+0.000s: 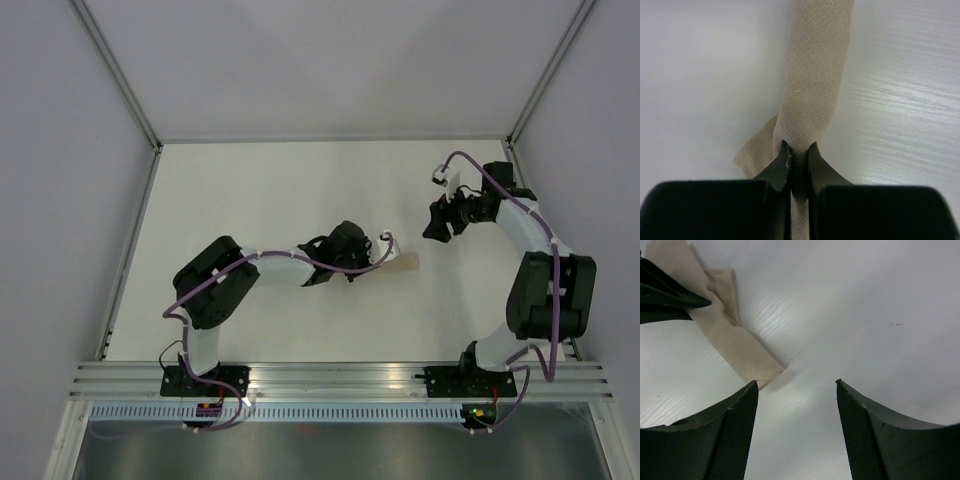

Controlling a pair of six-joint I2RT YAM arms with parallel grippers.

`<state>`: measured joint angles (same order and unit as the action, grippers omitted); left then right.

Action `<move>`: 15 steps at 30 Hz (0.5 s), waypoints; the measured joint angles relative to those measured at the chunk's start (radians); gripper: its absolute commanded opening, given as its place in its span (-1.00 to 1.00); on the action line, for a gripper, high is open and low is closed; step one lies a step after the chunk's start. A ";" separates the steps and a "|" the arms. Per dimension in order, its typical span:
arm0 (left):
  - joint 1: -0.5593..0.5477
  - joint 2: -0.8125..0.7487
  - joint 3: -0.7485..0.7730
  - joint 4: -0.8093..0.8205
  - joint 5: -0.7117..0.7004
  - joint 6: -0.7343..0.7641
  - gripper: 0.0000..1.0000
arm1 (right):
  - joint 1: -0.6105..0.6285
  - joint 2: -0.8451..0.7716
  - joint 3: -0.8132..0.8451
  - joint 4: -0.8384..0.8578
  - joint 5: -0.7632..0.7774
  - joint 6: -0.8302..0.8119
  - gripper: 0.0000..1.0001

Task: Fold the napkin, place the utensils inside, and roll it up
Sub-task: Roll the napkin at the center of the board.

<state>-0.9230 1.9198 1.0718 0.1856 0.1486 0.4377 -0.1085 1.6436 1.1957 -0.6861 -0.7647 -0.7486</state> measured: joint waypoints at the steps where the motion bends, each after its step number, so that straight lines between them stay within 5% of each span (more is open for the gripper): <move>1: 0.011 0.005 0.016 -0.023 0.027 -0.007 -0.95 | -0.005 -0.062 -0.053 0.026 -0.002 -0.007 0.42; 6: 0.057 0.033 0.089 -0.121 0.143 -0.036 -0.95 | 0.019 -0.328 -0.276 0.113 -0.015 -0.060 0.46; 15: 0.118 0.100 0.214 -0.277 0.311 -0.058 -0.95 | 0.211 -0.497 -0.513 0.220 0.052 -0.142 0.50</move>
<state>-0.8051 2.0193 1.2858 -0.0910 0.4599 0.3801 0.1020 1.1461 0.6823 -0.4664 -0.7124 -0.8906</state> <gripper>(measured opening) 0.090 0.743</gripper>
